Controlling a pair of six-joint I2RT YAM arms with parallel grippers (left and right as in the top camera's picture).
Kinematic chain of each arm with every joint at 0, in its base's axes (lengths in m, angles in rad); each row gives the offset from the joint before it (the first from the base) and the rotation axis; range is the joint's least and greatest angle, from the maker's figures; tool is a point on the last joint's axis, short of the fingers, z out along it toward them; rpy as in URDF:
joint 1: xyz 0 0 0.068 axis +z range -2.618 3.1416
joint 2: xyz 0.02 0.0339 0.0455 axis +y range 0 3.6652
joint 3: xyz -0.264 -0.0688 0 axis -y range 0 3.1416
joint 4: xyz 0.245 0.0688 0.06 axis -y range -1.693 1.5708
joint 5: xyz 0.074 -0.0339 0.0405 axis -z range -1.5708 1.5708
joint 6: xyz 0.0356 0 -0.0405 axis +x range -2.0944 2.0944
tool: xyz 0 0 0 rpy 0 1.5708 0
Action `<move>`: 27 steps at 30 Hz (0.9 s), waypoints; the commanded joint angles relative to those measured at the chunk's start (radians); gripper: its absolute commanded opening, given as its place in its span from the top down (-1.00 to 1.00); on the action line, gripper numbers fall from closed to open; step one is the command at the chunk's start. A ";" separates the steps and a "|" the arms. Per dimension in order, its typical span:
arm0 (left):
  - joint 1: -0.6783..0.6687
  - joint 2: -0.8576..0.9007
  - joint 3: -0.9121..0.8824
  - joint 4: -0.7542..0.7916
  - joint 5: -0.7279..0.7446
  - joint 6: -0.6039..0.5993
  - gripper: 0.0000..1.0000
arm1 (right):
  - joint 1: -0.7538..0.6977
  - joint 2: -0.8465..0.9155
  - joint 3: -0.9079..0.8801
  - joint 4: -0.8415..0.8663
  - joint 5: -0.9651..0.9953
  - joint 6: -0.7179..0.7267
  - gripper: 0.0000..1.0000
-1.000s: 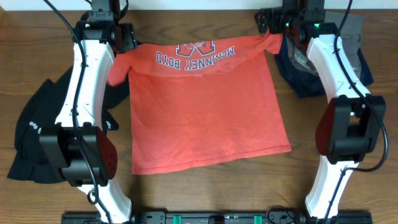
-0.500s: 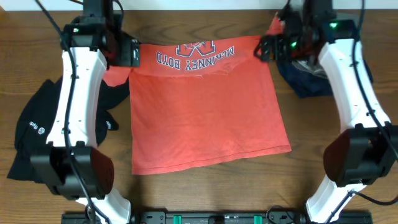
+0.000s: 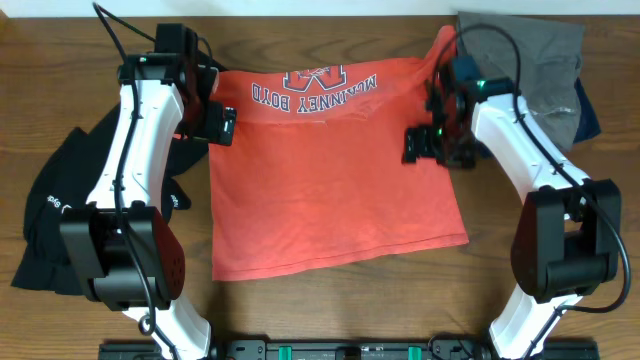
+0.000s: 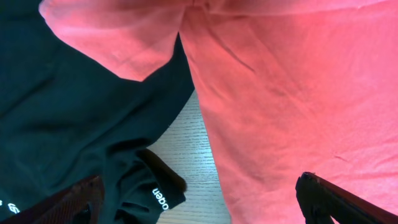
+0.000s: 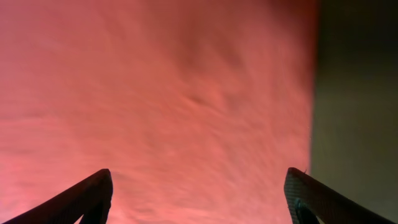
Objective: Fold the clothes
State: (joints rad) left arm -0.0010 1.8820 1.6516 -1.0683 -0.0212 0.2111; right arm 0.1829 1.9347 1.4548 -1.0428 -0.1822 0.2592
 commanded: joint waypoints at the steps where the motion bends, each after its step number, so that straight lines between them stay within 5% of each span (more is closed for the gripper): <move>1: 0.005 0.003 -0.014 0.000 0.013 0.016 -1.00 | -0.001 0.002 -0.067 -0.006 0.106 0.105 -0.69; 18: 0.005 0.003 -0.019 -0.004 0.014 -0.006 -0.99 | -0.011 0.000 -0.309 0.003 0.156 0.201 -0.64; 27: 0.005 0.003 -0.020 -0.003 0.014 -0.006 -0.99 | -0.006 0.000 -0.404 0.095 0.106 0.227 0.85</move>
State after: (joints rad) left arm -0.0010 1.8820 1.6428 -1.0672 -0.0208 0.2100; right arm 0.1764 1.8919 1.1072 -0.9817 -0.0750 0.4641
